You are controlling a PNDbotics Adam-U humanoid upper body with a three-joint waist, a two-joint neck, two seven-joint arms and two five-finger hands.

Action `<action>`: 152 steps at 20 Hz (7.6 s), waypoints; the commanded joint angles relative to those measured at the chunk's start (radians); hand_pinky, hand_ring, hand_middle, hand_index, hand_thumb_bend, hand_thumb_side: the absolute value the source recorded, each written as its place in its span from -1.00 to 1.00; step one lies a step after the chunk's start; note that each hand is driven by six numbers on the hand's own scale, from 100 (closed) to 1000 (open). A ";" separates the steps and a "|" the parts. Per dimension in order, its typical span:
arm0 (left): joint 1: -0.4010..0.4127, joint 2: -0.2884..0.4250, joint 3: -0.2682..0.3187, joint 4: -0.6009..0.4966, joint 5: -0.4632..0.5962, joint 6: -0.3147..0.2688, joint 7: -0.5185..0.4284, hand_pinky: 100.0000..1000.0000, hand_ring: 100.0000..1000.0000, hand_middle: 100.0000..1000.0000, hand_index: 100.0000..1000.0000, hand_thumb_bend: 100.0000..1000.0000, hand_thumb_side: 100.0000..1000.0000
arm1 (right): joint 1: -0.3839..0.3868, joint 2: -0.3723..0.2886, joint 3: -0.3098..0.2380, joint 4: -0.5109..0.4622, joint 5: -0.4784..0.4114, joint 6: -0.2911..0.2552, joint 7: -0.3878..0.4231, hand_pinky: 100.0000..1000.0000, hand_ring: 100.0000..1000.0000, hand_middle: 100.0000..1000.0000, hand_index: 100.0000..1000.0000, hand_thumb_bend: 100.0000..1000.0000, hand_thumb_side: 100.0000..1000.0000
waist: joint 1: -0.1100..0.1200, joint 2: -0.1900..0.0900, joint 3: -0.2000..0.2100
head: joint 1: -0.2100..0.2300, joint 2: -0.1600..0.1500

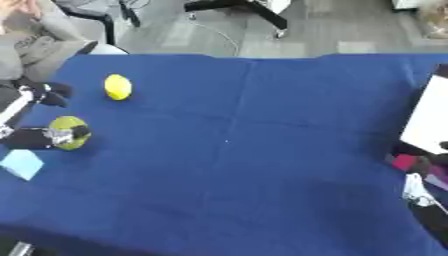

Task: Pick up the objects with one hand, pass them to the other hand, and then place them into the box on the other side of the table.

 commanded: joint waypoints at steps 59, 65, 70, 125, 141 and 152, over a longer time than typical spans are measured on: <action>-0.248 0.145 0.131 0.318 -0.404 -0.187 -0.079 0.29 -0.28 -0.37 -0.18 -0.75 -1.00 | 0.000 -0.017 0.000 -0.030 -0.001 0.008 0.004 -0.05 0.86 0.23 -0.01 -1.00 -0.68 | -0.031 -0.024 0.020 | -0.072 -0.002; -0.371 0.021 0.160 0.158 -0.306 -0.285 0.020 0.22 -0.32 -0.39 -0.25 -0.94 -1.00 | -0.025 -0.050 0.029 -0.067 -0.014 0.003 0.048 -0.02 0.84 0.24 0.05 -1.00 -0.84 | -0.044 -0.027 0.019 | -0.075 -0.002; -0.432 -0.104 0.048 0.032 -0.228 -0.319 0.097 0.20 -0.31 -0.38 -0.26 -1.00 -1.00 | -0.082 -0.088 0.061 -0.111 -0.034 -0.002 0.106 0.02 0.81 0.26 0.17 -1.00 -1.00 | -0.069 -0.021 0.006 | -0.071 -0.002; -0.728 -0.516 -0.486 0.043 0.442 -0.224 -0.170 0.29 -0.19 -0.25 -0.15 -1.00 -1.00 | -0.458 -0.196 0.234 -0.114 0.056 -0.210 0.511 0.75 0.82 0.59 0.91 -0.45 -0.72 | -0.114 0.008 0.029 | -0.207 -0.002; -0.732 -0.541 -0.501 0.143 0.325 -0.269 -0.144 0.30 -0.19 -0.24 -0.15 -1.00 -1.00 | -0.451 -0.167 0.217 -0.114 -0.138 -0.148 0.543 0.49 0.91 0.52 0.96 -1.00 -1.00 | -0.115 0.009 0.027 | -0.213 -0.002; -0.744 -0.572 -0.496 0.189 0.271 -0.288 -0.125 0.30 -0.19 -0.24 -0.15 -1.00 -1.00 | -0.453 -0.155 0.213 -0.114 -0.160 -0.047 0.540 0.42 0.94 0.51 1.00 -1.00 -0.63 | -0.117 0.010 0.029 | -0.215 -0.002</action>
